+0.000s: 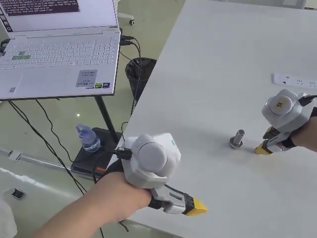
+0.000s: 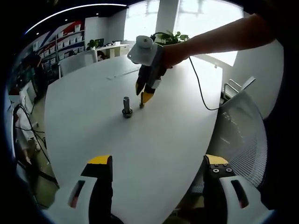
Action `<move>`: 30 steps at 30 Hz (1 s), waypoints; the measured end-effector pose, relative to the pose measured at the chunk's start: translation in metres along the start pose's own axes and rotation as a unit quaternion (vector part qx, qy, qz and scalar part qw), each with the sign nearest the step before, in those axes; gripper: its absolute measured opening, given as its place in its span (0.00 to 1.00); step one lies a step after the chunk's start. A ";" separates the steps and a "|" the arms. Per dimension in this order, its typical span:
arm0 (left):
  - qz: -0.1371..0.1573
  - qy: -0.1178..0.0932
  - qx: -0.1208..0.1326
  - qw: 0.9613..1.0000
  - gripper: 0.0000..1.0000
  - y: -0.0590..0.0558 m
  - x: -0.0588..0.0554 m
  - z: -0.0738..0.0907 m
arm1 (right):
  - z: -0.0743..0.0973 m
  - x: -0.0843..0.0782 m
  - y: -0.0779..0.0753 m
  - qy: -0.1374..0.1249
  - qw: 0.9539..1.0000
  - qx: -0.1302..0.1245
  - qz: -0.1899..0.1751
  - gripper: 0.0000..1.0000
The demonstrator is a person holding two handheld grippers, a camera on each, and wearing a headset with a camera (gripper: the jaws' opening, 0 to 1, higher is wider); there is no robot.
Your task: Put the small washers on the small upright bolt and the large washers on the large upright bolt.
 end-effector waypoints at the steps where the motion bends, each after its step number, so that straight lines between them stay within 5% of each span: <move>1: 0.000 -0.001 0.000 1.000 0.79 0.000 0.001 0.000 | 0.002 0.000 0.001 -0.005 1.000 0.001 0.000 0.32; 11: -0.005 -0.003 0.000 1.000 0.80 -0.005 0.008 -0.004 | 0.029 -0.003 0.007 -0.058 0.998 0.003 -0.017 0.36; 18: 0.000 -0.012 0.006 1.000 0.82 -0.006 0.016 -0.005 | 0.056 -0.017 0.006 -0.112 0.992 0.010 -0.048 0.40; 23: 0.004 -0.017 0.013 1.000 0.82 -0.005 0.021 -0.003 | 0.075 -0.030 0.007 -0.153 0.986 0.022 -0.066 0.43; 30: 0.009 -0.022 0.022 0.999 0.83 -0.005 0.024 -0.002 | 0.104 -0.043 0.008 -0.237 0.965 0.037 -0.110 0.48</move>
Point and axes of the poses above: the centre of the closed fingertips' face, and the gripper's own axes: z roughly backward along the fingers, y roughly to its left, x roughly out of its top, the point moved 6 cm from there along z, roughly backward along the fingers, and after that the axes turned 14 degrees about -z, right-handed, at the moved point
